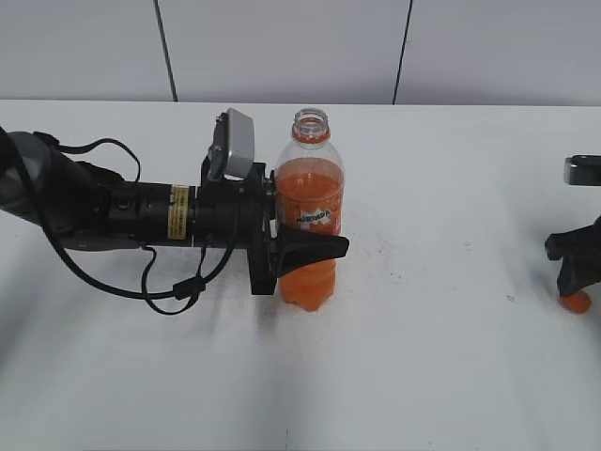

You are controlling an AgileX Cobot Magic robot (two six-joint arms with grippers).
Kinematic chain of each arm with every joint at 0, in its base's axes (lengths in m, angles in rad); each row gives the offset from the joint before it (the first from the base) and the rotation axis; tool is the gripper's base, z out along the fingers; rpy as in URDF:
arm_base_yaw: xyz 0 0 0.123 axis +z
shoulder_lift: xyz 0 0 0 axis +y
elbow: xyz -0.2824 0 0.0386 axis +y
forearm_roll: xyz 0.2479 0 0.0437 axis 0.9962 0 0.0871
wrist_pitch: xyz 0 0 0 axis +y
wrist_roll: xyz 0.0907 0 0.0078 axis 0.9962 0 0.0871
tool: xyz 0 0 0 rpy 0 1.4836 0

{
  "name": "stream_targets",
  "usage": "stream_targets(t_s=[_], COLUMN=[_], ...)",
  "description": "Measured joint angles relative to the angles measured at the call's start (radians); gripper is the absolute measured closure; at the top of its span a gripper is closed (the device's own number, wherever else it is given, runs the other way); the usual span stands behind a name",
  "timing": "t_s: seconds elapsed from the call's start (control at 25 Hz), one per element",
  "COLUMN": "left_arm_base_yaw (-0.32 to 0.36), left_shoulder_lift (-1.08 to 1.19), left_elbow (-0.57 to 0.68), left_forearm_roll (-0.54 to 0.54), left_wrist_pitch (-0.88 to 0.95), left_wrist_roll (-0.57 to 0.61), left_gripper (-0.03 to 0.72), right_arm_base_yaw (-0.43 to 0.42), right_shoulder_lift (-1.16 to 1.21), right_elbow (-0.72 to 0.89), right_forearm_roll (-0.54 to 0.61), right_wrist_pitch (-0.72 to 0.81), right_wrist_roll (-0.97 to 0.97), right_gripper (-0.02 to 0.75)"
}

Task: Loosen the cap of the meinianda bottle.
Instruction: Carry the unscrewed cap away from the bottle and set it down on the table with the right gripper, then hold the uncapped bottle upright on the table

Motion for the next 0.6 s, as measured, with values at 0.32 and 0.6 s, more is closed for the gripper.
stream_targets(t_s=[0.32, 0.6], left_arm_base_yaw=[0.0, 0.0], left_shoulder_lift=[0.0, 0.0], left_elbow=[0.0, 0.0], left_forearm_roll=[0.0, 0.005], left_wrist_pitch=[0.0, 0.0], left_wrist_roll=[0.0, 0.0], left_gripper=[0.266, 0.266], right_arm_base_yaw=[0.0, 0.0], right_shoulder_lift=[-0.001, -0.061], right_elbow=[0.0, 0.0], right_forearm_roll=[0.0, 0.013], right_wrist_pitch=[0.015, 0.042], right_wrist_roll=[0.0, 0.0], right_gripper=[0.265, 0.265])
